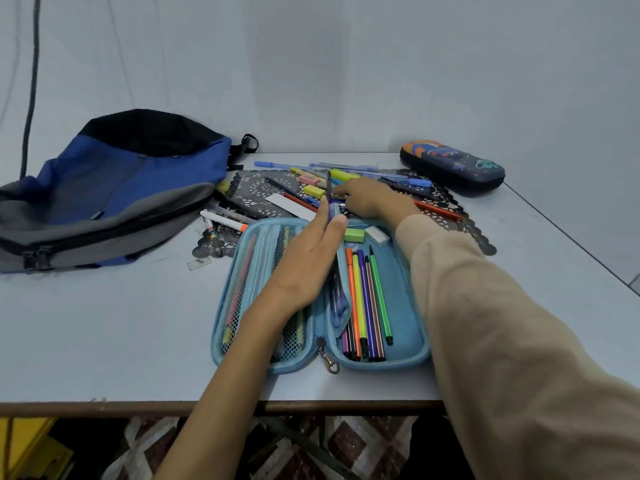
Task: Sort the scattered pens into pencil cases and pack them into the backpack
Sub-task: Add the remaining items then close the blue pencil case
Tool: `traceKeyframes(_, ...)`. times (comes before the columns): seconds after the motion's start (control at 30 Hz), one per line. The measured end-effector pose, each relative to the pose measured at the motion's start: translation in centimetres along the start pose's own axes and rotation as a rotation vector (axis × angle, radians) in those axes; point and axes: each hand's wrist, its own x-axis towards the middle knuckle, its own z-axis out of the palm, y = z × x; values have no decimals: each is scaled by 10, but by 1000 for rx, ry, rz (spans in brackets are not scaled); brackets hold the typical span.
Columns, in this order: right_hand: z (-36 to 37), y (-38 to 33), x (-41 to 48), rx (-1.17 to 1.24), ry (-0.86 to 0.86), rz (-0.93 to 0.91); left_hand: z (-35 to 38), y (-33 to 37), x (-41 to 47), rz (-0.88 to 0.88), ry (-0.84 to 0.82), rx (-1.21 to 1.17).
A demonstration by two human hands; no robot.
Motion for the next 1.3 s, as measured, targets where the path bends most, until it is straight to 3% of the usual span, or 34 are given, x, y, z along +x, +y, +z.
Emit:
traceKeyframes(0.13, 5, 1, 1, 22, 77, 12, 0, 0, 0, 8, 4, 4)
traceKeyframes(0.23, 7, 10, 0, 102, 206, 97, 0, 0, 0, 5, 7, 4)
traceKeyframes(0.4, 7, 24, 3, 236, 270, 230, 0, 3, -3, 8, 7, 6)
traceKeyframes(0.57, 5, 34, 1, 184, 358, 171, 0, 3, -2, 5, 0, 10)
traceKeyframes(0.67, -10, 26, -15, 358, 425, 101, -1, 4, -3, 6, 0, 11)
traceKeyframes(0.8, -39, 9, -58, 685, 158, -46, -1, 4, -2, -1, -3, 20)
traceKeyframes(1.03, -54, -2, -108, 377, -247, -126, 0, 3, -1, 8, 19, 49)
traceKeyframes(1.3, -41, -9, -117, 169, -192, -183, 1, 4, -2, 4, 24, 19)
